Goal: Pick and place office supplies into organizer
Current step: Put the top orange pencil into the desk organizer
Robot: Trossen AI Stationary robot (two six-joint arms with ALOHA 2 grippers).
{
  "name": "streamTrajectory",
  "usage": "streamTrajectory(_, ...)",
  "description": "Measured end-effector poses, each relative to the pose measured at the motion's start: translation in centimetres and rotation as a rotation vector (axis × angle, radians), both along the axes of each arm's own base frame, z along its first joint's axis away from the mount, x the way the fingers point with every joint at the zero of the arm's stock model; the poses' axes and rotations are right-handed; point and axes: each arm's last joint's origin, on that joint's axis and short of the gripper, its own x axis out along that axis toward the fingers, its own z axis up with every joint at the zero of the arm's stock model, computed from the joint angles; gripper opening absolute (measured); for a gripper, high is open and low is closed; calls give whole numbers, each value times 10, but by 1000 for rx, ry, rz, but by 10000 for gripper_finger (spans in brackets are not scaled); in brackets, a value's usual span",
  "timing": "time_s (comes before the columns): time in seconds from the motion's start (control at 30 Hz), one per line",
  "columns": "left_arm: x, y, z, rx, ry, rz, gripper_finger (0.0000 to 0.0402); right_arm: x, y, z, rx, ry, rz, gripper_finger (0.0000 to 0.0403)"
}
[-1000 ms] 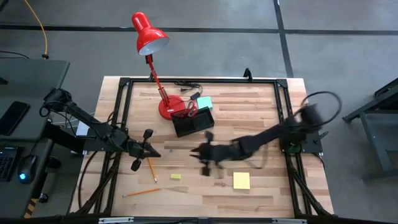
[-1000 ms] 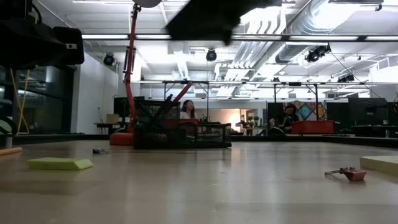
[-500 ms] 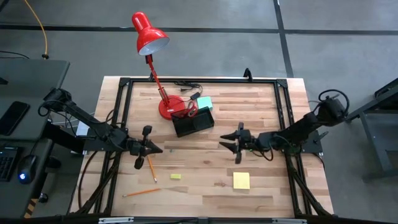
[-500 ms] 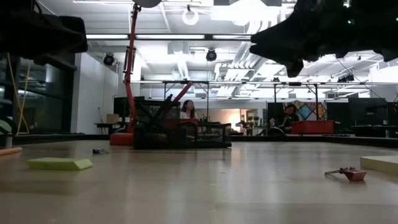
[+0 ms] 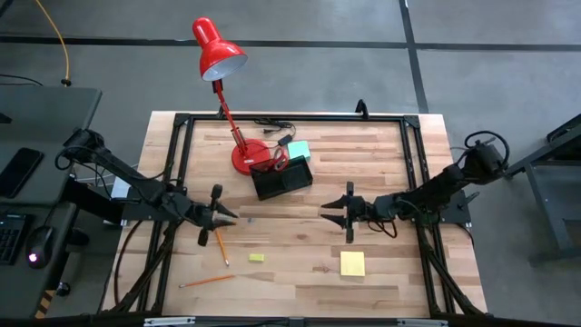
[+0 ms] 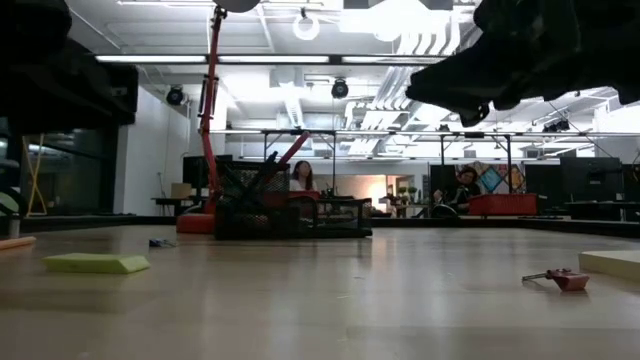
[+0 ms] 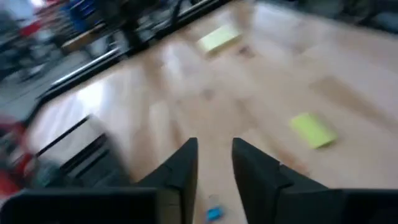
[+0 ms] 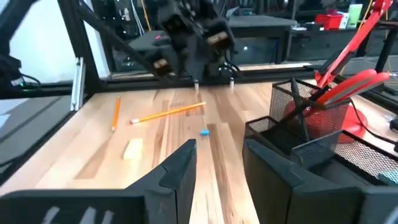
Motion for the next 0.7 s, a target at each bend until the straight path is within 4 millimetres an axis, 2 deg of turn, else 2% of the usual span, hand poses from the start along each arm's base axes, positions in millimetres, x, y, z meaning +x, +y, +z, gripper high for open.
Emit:
streamTrajectory(0.13, 6, -10, 10, 34, 87, -184, 113, 0, 0, -4, -11, 37, -7, 122)
streamTrajectory(0.27, 20, -20, 22, 153, 133, -222, 115, -1, 1, -7, 9, 70, 37, 122)
streamTrajectory(0.33, 25, -20, 24, 249, 221, -193, 115, -1, 1, -8, 22, 81, 58, 122)
streamTrajectory(0.47, 33, -22, 21, 402, 364, -188, 115, -2, 2, -11, 44, 113, 70, 122)
streamTrajectory(0.7, 32, -27, -7, 321, 631, -257, 115, -2, 2, -13, 32, 139, 70, 122)
